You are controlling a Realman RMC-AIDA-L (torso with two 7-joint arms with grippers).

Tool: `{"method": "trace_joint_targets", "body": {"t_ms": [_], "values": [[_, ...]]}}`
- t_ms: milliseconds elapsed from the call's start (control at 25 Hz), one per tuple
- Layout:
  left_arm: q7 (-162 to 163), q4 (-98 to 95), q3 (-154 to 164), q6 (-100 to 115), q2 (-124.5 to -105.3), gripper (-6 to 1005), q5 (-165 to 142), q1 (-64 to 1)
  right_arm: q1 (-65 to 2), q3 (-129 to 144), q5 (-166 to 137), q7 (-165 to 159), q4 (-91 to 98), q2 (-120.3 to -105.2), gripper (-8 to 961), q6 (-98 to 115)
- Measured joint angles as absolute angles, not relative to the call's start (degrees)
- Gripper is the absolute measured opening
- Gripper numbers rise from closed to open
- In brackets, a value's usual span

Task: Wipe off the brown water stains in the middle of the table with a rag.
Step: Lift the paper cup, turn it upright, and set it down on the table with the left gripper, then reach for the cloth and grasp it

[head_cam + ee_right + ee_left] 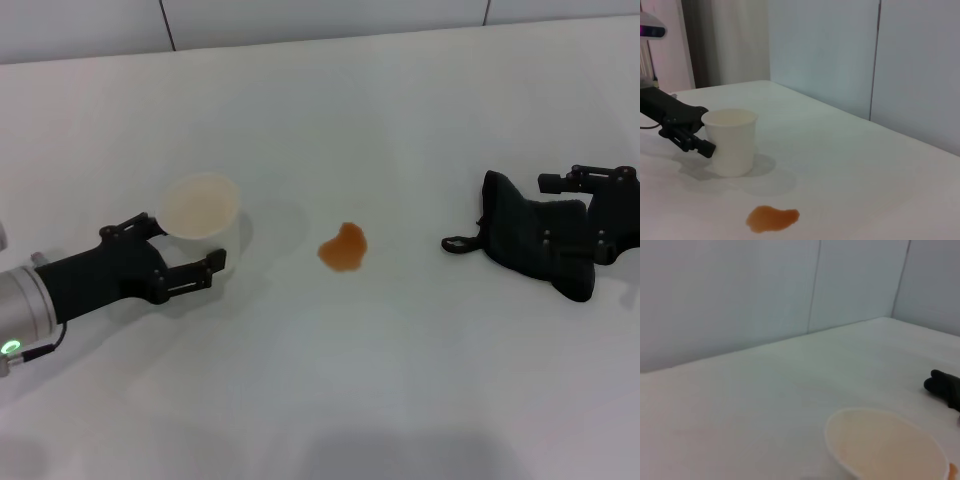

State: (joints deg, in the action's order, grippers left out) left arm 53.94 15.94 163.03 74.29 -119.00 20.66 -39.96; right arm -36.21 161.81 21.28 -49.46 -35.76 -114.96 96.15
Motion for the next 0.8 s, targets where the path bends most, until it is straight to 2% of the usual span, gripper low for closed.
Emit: {"method": "trace_joint_targets", "body": {"t_ms": [800], "values": [[62.28,25.71,163.04,84.8,-119.02,879,18.14,-39.93,-36.02,161.81,21.25,-49.31,-35.77,-114.96,707,96.24]]}}
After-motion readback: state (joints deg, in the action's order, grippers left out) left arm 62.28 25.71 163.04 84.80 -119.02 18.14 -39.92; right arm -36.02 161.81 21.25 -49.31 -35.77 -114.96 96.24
